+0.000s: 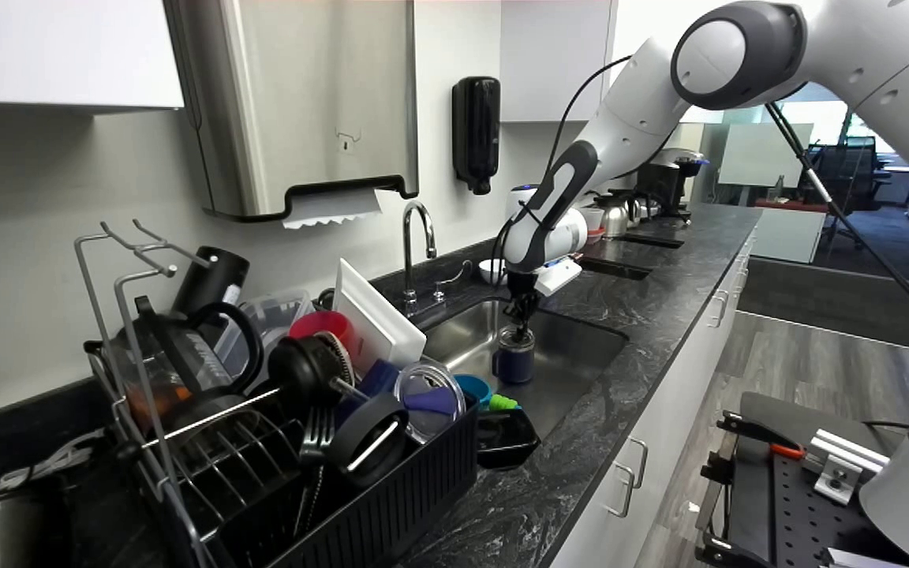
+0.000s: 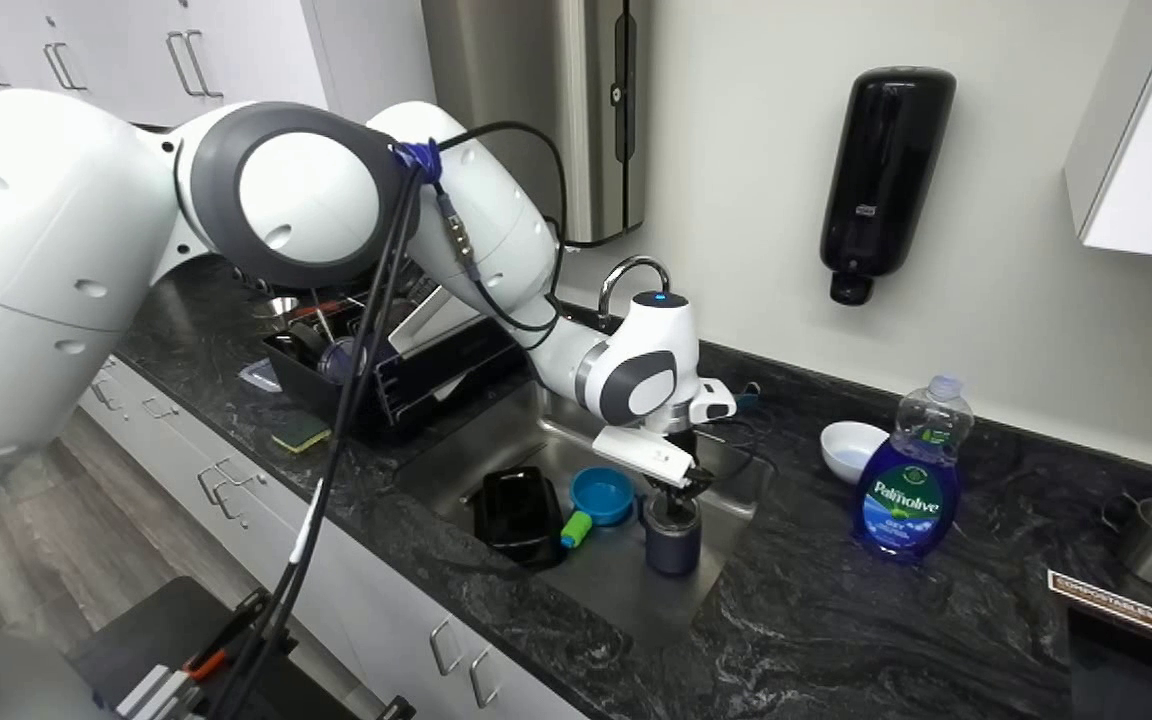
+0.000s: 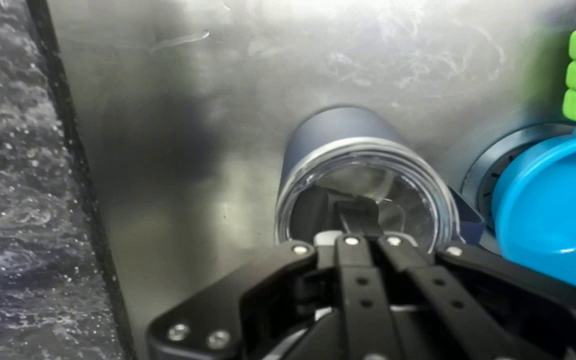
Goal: Pick up the lid and put it on the cup in the sink
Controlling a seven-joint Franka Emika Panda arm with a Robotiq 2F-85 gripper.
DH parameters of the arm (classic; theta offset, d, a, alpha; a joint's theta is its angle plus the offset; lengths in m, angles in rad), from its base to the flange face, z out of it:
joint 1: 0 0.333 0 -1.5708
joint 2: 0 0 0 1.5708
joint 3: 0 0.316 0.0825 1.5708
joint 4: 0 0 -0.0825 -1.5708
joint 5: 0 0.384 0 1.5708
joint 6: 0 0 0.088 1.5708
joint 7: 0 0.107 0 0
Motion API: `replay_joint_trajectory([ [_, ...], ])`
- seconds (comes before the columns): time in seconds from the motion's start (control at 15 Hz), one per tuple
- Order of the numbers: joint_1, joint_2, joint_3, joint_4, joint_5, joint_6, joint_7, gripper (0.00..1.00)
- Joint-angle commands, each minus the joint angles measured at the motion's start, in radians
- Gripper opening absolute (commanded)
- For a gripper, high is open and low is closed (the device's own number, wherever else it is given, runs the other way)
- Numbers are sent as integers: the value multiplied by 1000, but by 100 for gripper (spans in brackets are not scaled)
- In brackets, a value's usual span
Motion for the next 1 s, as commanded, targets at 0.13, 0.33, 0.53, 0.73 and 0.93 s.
replay_joint_trajectory([
  [0.13,4,-104,3,-114,-15,15,16,0],
  [0.33,-6,-165,14,-158,-5,-1,4,0],
  [0.53,2,-231,5,-202,2,-69,31,0],
  [0.73,-1,-304,5,-255,15,-132,46,0],
  [0.93,0,-384,8,-314,39,-172,69,0],
])
